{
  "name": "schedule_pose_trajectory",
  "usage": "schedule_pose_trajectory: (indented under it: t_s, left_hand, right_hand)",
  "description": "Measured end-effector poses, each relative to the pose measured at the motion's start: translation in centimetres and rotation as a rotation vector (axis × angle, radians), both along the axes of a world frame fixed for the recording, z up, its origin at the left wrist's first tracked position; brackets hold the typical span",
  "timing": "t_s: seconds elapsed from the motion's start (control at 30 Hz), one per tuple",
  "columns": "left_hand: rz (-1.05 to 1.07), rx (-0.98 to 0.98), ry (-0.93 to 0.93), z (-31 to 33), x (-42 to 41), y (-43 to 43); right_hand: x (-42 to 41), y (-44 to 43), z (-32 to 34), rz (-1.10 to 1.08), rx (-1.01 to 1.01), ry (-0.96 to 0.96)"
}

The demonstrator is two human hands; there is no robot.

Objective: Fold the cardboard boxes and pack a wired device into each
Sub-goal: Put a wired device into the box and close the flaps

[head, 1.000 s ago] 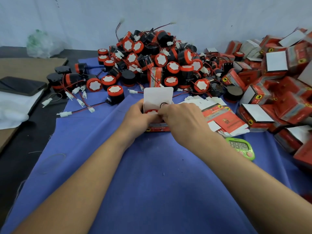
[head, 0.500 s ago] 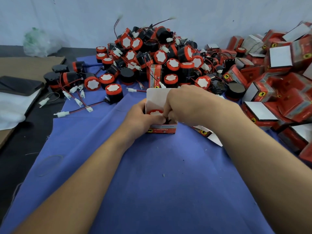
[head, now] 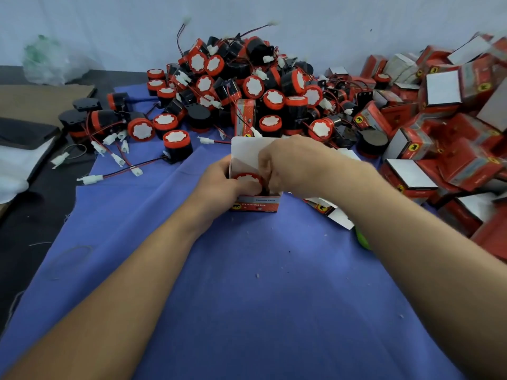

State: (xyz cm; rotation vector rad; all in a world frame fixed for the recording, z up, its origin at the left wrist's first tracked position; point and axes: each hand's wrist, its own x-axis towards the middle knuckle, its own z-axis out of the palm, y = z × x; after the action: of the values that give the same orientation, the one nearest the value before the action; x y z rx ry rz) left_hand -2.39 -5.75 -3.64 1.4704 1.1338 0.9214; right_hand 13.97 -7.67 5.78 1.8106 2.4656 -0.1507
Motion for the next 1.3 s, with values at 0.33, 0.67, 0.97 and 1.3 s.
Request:
schedule_pose_trajectory:
  t_s: [0.33, 0.67, 0.97, 1.3]
  left_hand:
    - [0.026, 0.013, -0.004, -0.1, 0.3, 0.1]
    - [0.046, 0.012, 0.005, -0.3, 0.3, -0.1]
    - [0.075, 0.016, 0.049, 0.0, 0.6, -0.3]
    - [0.086, 0.012, 0.054, -0.1, 0.5, -0.4]
  right_hand:
    - [-1.7, -2.3, -3.2, -0.146, 0.415, -0.107]
    - [-1.0, -1.0, -1.4, -0.096, 0.197, -0.069]
    - [-0.7, -1.2, -5.6, -0.241, 0.553, 0.040]
    - [-1.6, -1.6, -3.9, -0.201, 0.407, -0.036]
